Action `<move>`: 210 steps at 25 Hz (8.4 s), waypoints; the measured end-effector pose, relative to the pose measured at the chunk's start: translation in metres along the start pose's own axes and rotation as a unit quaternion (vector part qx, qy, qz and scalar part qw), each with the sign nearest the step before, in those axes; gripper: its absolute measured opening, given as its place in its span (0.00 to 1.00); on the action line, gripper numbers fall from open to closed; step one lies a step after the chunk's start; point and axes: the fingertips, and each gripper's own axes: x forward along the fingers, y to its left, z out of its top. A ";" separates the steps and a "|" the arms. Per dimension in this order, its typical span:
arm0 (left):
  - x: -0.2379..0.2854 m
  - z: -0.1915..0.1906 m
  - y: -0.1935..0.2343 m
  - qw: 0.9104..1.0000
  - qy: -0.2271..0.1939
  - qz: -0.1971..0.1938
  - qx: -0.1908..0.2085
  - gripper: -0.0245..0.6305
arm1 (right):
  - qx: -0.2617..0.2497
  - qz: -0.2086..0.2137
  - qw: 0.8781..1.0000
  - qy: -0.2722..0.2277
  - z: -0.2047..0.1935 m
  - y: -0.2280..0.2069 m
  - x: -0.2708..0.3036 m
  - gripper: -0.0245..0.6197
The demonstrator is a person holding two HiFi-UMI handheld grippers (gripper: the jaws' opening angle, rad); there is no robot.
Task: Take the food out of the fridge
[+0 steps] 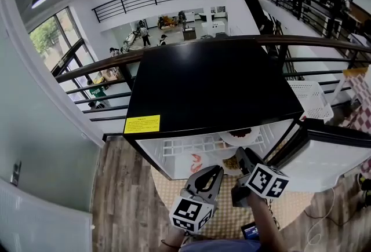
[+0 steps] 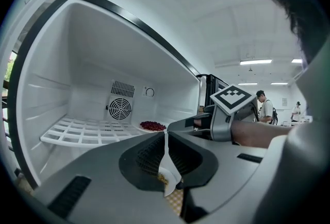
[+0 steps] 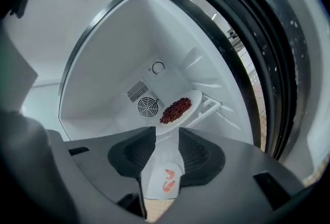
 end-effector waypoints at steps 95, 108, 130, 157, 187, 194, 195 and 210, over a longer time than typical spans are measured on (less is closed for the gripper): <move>-0.071 -0.074 -0.014 0.987 0.049 -0.020 -0.153 0.48 | 0.077 0.044 0.995 0.049 -0.111 0.029 -0.125 0.12; -0.154 -0.093 -0.041 0.987 0.048 -0.013 -0.156 0.48 | 0.078 0.052 0.994 0.048 -0.169 0.058 -0.184 0.12; -0.235 -0.107 -0.079 0.986 0.050 -0.001 -0.156 0.48 | 0.061 0.045 0.994 0.074 -0.220 0.082 -0.251 0.13; -0.289 -0.141 -0.326 0.986 0.040 0.041 -0.157 0.48 | 0.059 0.095 0.989 0.093 -0.221 -0.006 -0.484 0.13; -0.401 -0.179 -0.431 0.981 0.038 0.089 -0.168 0.48 | 0.067 0.143 0.979 0.132 -0.302 -0.009 -0.614 0.14; -0.407 -0.177 -0.428 0.981 0.035 0.094 -0.169 0.48 | 0.061 0.153 0.977 0.137 -0.305 -0.002 -0.613 0.14; -0.406 -0.177 -0.429 0.981 0.035 0.094 -0.168 0.48 | 0.060 0.153 0.977 0.136 -0.305 -0.002 -0.613 0.14; -0.394 -0.170 -0.434 0.984 0.036 0.084 -0.154 0.48 | 0.057 0.148 0.979 0.125 -0.292 -0.005 -0.616 0.14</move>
